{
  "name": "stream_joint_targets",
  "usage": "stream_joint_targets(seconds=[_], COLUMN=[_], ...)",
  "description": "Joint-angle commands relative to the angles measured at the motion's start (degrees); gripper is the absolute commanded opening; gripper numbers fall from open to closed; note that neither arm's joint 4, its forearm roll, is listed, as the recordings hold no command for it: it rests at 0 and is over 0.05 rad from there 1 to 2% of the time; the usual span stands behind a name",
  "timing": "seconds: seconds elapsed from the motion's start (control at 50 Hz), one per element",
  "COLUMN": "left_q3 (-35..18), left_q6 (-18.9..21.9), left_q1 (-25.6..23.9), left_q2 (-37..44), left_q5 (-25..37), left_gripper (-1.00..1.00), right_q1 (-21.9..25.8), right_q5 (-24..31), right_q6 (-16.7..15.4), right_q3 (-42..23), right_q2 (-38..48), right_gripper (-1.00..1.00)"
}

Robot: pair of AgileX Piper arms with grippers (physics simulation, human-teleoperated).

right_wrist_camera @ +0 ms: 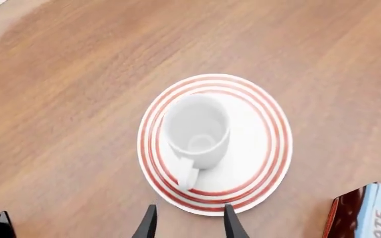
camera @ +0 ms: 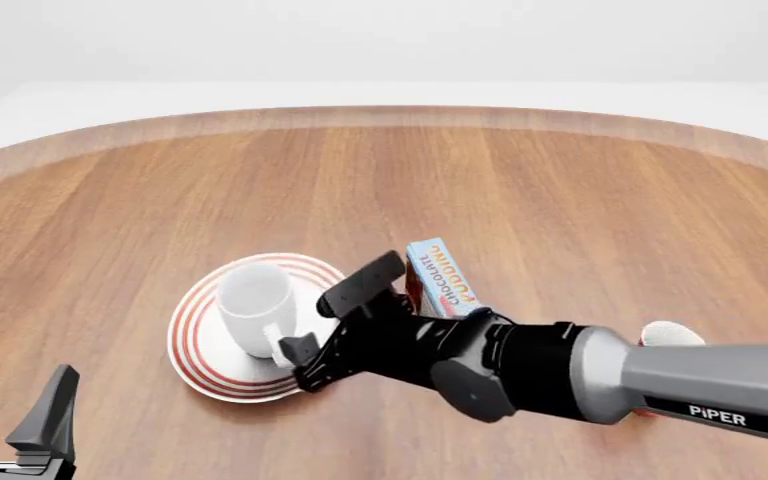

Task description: Pick up the white mug and put it on the plate, and put the chocolate pudding to the right of the plate.

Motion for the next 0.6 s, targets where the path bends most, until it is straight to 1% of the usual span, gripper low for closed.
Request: stream_joint_targets(seconds=[0.02,0.22,0.42,0.6], left_q3=[0.00,0.00,0.00,0.00], left_q6=[0.00,0.00,0.00,0.00], left_q1=[0.00,0.00,0.00,0.00], left_q2=[0.00,0.00,0.00,0.00], left_q5=[0.00,0.00,0.00,0.00], left_gripper=[1.00,1.00,1.00,1.00], right_q1=[-0.28,-0.65,-1.32,-1.59], right_q5=[-1.74,-2.49,-3.98,-4.15], right_q6=[-0.62,-2.03,-1.94,-2.77], right_q3=[3.58,7.18,11.38,15.19], right_q2=[-3.61,-8.75,-12.99,-17.67], right_gripper=[1.00,1.00,1.00,1.00])
